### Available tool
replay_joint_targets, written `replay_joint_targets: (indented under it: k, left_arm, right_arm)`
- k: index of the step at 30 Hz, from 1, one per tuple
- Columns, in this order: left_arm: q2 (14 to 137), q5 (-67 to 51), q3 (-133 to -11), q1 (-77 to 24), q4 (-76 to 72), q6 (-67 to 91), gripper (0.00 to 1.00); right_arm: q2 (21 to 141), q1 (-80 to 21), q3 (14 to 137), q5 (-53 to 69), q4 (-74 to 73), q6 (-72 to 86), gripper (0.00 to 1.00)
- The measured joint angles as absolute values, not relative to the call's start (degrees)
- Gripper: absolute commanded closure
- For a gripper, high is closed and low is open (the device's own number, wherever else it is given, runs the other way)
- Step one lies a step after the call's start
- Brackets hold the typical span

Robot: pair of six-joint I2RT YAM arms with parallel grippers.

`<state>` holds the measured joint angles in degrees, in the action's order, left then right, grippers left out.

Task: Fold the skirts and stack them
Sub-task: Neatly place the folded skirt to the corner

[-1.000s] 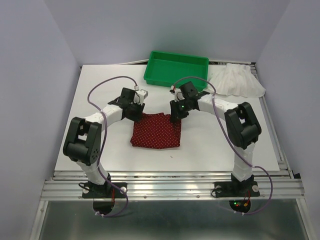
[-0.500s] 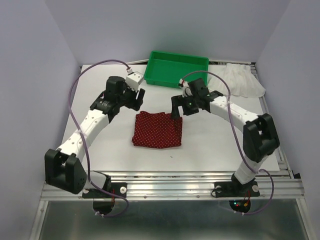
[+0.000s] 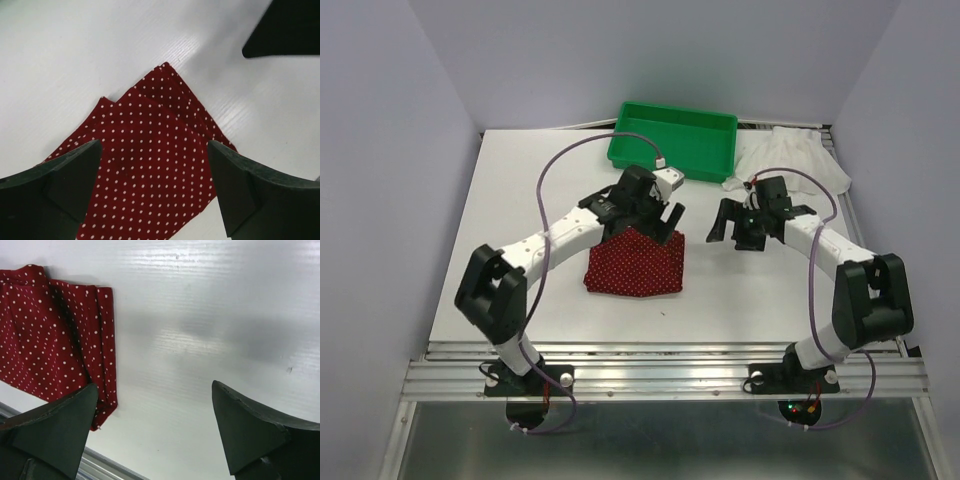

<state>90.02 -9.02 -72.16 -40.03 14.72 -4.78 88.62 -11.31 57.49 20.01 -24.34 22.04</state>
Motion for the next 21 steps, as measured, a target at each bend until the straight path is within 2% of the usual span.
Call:
replay_joint_targets:
  k: [1, 5, 12, 21]
  left_arm:
    - [92.6, -8.2, -73.7, -40.6, 14.9, -3.0, 0.03]
    - [100.5, -3.3, -77.9, -43.3, 16.3, 3.4, 0.35]
    - [110.3, 3.5, -88.0, -47.4, 19.6, 9.1, 0.36]
    - [115.1, 7.8, -92.4, -50.0, 21.9, 12.6, 0.41]
  right_arm:
    - [87.9, -11.4, 56.6, 19.7, -24.2, 22.5, 0.00]
    - [85.2, -11.8, 54.8, 17.7, -23.3, 25.0, 0.02]
    - [85.1, -10.5, 54.8, 17.2, -21.4, 27.5, 0.03]
    - [88.0, -9.1, 54.8, 17.9, -20.9, 29.4, 0.02]
